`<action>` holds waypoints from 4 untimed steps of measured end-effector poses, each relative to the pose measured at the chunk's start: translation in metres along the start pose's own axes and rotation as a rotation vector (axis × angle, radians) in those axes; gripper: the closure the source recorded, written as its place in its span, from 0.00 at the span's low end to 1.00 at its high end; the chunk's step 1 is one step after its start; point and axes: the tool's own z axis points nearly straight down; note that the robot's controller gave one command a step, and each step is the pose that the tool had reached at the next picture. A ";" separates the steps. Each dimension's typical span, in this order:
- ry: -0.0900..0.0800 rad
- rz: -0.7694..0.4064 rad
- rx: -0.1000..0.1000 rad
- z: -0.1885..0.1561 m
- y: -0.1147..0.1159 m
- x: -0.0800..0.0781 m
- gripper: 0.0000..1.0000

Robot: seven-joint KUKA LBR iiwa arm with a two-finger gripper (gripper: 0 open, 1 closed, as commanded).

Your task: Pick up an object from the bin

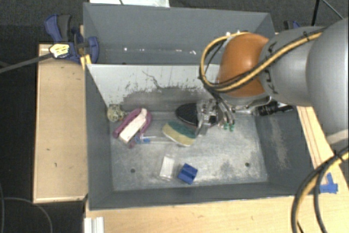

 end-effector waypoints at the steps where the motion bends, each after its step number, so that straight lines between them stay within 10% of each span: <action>1: 0.008 -0.025 0.003 -0.091 0.005 0.006 1.00; 2: 0.017 -0.024 0.004 -0.086 0.005 0.007 0.00; 3: 0.002 0.100 0.000 -0.002 0.007 0.011 0.00; 4: 0.011 0.098 0.001 -0.006 0.008 0.012 1.00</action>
Offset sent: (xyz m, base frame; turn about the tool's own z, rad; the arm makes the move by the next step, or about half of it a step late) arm -0.0091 0.0057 0.0855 -0.0289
